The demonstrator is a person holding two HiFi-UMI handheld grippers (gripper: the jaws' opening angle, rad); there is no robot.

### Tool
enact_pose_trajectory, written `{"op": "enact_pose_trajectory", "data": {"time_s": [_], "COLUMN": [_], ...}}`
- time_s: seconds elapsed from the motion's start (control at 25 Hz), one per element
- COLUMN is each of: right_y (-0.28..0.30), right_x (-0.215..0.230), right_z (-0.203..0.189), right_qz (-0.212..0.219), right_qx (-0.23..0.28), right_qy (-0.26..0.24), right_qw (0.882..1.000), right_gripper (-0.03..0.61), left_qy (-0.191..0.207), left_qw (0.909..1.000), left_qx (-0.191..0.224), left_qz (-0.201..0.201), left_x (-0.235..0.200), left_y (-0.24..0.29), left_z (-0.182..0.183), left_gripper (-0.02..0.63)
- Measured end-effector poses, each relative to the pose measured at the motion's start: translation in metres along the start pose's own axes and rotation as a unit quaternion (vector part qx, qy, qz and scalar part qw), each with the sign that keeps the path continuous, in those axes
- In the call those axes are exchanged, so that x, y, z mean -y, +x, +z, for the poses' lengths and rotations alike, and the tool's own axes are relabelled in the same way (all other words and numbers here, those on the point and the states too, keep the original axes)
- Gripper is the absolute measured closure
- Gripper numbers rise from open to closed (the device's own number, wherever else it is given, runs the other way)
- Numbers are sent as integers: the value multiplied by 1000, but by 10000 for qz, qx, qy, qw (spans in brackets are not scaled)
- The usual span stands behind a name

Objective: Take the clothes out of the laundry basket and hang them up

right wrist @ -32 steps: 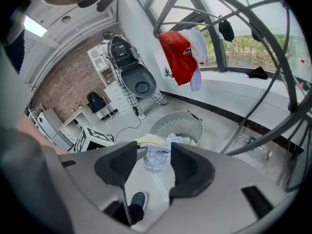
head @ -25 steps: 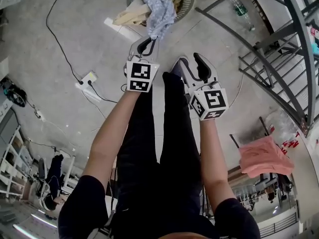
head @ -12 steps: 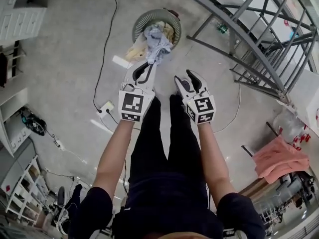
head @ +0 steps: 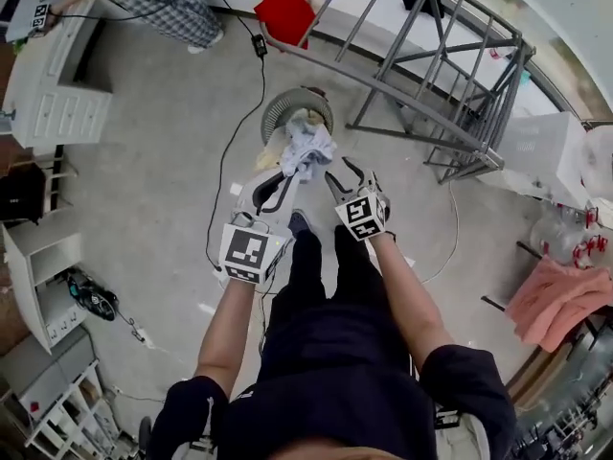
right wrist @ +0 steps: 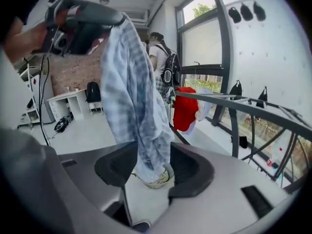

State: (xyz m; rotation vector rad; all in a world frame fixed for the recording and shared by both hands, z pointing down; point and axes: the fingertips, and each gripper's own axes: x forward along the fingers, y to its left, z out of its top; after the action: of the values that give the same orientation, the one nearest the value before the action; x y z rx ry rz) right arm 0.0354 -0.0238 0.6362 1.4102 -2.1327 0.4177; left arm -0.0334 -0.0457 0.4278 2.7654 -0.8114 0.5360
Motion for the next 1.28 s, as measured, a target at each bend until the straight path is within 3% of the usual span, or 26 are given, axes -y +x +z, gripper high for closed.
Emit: {"op": "enact_pose_trajectory", "data": {"time_s": [0.16,0.28,0.4,0.56,0.8,0.92,1.0,1.08,1.28], "right_y": [-18,-32,-51,-82,-154,-189,-212,-237,-293], "right_x": [-15,-19,-22,-28,-8,0,9,18,27], "right_z": [37,67,87,97,119,131,136,140,145], "right_qz": [295,213,102,167,-100,-505,-923,-1370,-2473], "right_qx": [480,839,1108,1251,1190,979,910,908,574], "right_qy": [-239,-530,-467,-358,-135,-122,162,556,771], "right_qw": [9981,9948,9927,9914,9927,9938,9914,9848,9642], "right_gripper": [365,381,509,529,535,535,535,535,537], "left_qy": [87,72,31,-83,8,85,202,396,682], "left_qw": [9997,9994,9994,9993,9988,9989,9985,9972,9906], "left_qx": [119,211,262,344,460,395,370,381,561], "left_qz": [-173,-254,-242,-148,-181,-254,-362,-511,-1045], "left_x": [17,23,20,3,-14,-16,-9,2,33], "left_y": [-32,-45,-61,-85,-103,-100,-92,-83,-68], "left_z": [45,62,67,68,66,61,63,69,95], "left_gripper": [572,572,572,572,572,572,572,572,572]}}
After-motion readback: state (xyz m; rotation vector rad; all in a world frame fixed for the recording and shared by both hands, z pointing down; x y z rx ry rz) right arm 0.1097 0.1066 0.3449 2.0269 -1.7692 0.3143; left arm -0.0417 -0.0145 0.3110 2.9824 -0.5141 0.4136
